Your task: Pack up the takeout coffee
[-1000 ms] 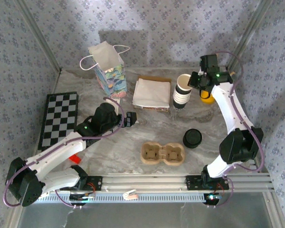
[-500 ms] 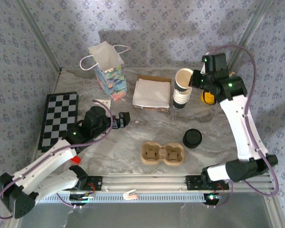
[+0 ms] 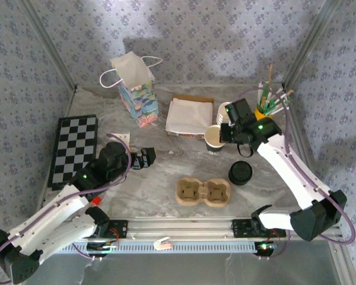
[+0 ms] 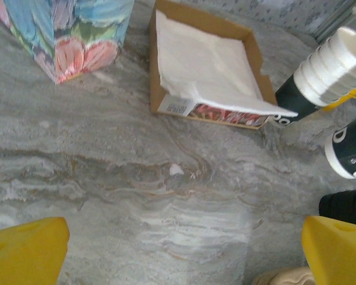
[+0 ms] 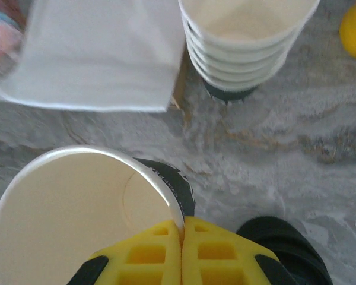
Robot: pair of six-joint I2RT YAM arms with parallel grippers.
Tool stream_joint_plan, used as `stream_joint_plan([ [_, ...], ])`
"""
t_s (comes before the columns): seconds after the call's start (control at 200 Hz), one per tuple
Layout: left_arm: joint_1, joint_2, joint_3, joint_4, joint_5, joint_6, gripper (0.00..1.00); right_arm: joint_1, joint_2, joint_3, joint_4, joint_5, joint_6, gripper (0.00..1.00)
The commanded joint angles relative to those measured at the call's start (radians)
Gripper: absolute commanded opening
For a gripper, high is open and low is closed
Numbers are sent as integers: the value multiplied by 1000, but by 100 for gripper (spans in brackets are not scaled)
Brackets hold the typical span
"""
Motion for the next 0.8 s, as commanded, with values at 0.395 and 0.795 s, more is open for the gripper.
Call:
stream_joint_plan([
  [0.395, -10, 63, -23, 110, 51, -49, 100, -70, -18, -299, 230, -40, 105, 7],
  [0.795, -10, 103, -9, 124, 55, -45, 100, -89, 49, -314, 300, -72, 112, 12],
])
